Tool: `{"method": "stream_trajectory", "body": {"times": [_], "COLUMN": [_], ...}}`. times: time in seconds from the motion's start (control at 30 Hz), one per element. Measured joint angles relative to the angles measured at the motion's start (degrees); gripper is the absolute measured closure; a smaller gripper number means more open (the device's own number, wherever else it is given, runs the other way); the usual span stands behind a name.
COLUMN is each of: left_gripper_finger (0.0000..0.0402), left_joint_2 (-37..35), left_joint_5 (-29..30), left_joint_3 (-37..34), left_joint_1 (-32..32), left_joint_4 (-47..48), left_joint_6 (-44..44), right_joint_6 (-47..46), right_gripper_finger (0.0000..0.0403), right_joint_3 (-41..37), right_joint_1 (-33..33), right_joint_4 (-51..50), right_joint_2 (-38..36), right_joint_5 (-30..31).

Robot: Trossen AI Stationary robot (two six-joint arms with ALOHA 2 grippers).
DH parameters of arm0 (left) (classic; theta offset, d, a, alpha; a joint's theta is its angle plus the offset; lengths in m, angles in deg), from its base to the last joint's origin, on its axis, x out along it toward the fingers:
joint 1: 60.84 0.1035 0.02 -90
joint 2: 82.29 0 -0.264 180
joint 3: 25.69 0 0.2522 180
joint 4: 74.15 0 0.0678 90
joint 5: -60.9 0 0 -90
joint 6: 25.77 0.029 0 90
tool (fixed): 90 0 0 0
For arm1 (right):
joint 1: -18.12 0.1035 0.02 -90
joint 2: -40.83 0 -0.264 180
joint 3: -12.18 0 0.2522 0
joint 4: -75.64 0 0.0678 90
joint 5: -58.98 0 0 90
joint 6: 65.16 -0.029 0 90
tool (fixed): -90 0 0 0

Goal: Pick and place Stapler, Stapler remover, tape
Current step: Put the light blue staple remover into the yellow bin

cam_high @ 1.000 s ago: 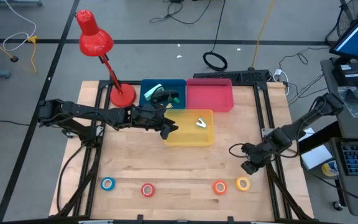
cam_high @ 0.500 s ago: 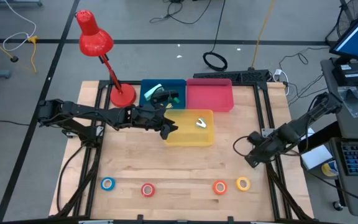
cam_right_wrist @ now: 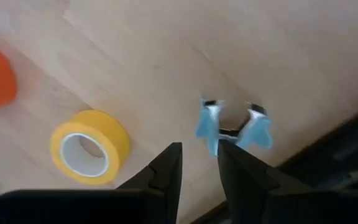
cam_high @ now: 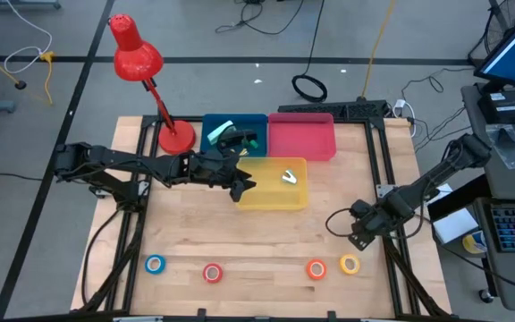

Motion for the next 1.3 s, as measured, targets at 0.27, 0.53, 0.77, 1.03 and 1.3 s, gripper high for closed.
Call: {"method": "stream_trajectory", "body": {"times": [0.27,0.53,0.77,1.03,1.3], "left_gripper_finger": [0.0186,0.0186,0.0186,0.0186,0.0186], "left_joint_2": [0.0,0.0,0.0,0.0,0.0], "left_joint_5": [0.1,1.0,1.0,1.0,0.9], "left_joint_3": [0.0,0.0,0.0,0.0,0.0], "left_joint_1": [-1.3,-2.0,-2.0,-2.0,-2.0], "left_joint_4": [-2.3,-2.8,-2.8,-2.8,-2.8], "left_joint_6": [8.5,9.7,9.4,4.9,3.4], "right_joint_6": [0.6,0.7,0.5,0.0,-2.9], "right_gripper_finger": [0.0307,0.0308,0.0305,0.0308,0.0310], "right_joint_3": [0.0,0.0,0.0,-0.1,-6.3], "right_joint_1": [0.0,0.0,0.0,0.0,0.2], "right_joint_4": [1.8,2.6,2.0,2.2,10.8], "right_joint_2": [3.5,5.4,6.7,9.4,10.4], "right_joint_5": [0.0,-0.2,-0.2,-0.1,-1.4]}}
